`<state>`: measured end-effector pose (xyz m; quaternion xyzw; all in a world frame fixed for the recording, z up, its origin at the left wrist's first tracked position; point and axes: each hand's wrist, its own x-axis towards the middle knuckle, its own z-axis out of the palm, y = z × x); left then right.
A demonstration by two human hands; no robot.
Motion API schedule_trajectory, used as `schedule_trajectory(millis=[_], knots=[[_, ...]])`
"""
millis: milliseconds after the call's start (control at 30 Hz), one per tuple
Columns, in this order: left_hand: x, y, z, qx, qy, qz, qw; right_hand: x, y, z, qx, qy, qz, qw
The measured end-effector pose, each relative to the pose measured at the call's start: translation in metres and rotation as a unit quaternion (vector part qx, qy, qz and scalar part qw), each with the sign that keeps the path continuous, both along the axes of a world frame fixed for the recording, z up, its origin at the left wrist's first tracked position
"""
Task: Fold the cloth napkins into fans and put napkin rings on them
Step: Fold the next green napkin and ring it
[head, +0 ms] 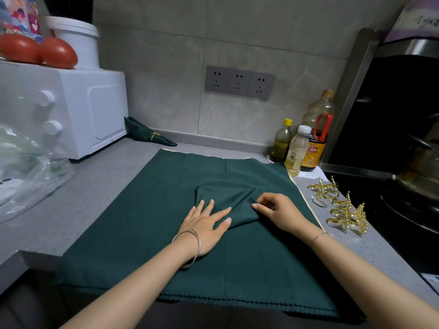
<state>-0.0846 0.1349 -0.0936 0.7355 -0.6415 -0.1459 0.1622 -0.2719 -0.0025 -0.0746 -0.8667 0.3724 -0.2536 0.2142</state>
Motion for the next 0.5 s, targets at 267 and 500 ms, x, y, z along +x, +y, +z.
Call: schedule_trajectory(millis=[267, 500], knots=[[0.002, -0.005, 0.003, -0.001, 0.012, 0.001, 1.000, 0.010, 0.000, -0.005, 0.013, -0.005, -0.051, 0.999], [0.022, -0.029, 0.016, -0.050, 0.036, 0.013, 0.998, 0.017, -0.004, -0.002, -0.001, 0.040, -0.063, 0.997]])
